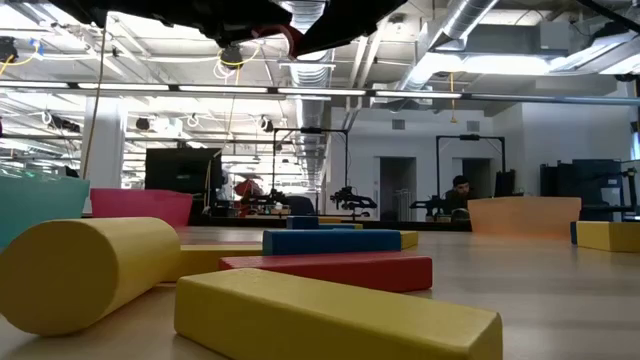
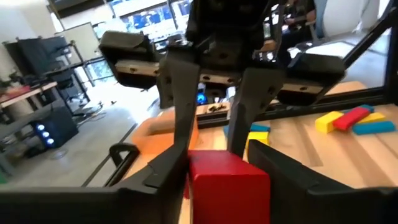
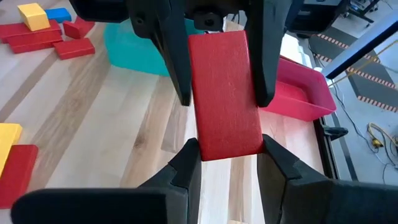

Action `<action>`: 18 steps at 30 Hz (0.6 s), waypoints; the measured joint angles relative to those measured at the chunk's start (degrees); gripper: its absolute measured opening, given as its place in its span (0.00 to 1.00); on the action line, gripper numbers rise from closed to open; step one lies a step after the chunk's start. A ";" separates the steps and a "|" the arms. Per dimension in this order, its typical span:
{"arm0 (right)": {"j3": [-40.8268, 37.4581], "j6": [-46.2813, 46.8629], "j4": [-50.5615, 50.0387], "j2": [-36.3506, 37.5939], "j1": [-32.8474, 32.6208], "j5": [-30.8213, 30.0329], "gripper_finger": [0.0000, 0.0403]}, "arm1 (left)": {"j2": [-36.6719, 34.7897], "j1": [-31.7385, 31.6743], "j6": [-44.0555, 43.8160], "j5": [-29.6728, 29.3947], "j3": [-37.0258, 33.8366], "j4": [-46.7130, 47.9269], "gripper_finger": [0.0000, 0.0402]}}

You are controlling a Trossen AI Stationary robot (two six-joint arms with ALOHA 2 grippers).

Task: Sort blocks
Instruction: Put the red block into the red bin

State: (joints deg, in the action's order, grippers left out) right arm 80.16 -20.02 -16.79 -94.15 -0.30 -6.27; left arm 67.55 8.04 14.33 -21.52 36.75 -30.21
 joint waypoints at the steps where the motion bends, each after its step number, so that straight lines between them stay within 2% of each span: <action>1: 0.00 0.24 -0.06 0.00 0.01 -0.03 0.29 | 0.00 -0.08 0.10 -0.11 0.00 0.46 0.36; 13: 0.00 0.79 -0.72 -0.02 0.01 -1.15 0.29 | 0.02 -0.23 1.18 -1.51 0.00 2.39 0.32; 18: 0.00 1.69 -1.54 -0.02 0.47 -1.19 0.35 | -0.05 -0.21 3.28 -3.21 0.00 2.61 0.32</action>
State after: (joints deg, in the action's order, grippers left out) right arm 80.16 -18.33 -18.32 -94.17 0.17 -7.47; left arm 67.50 7.84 17.61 -24.73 36.75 -27.61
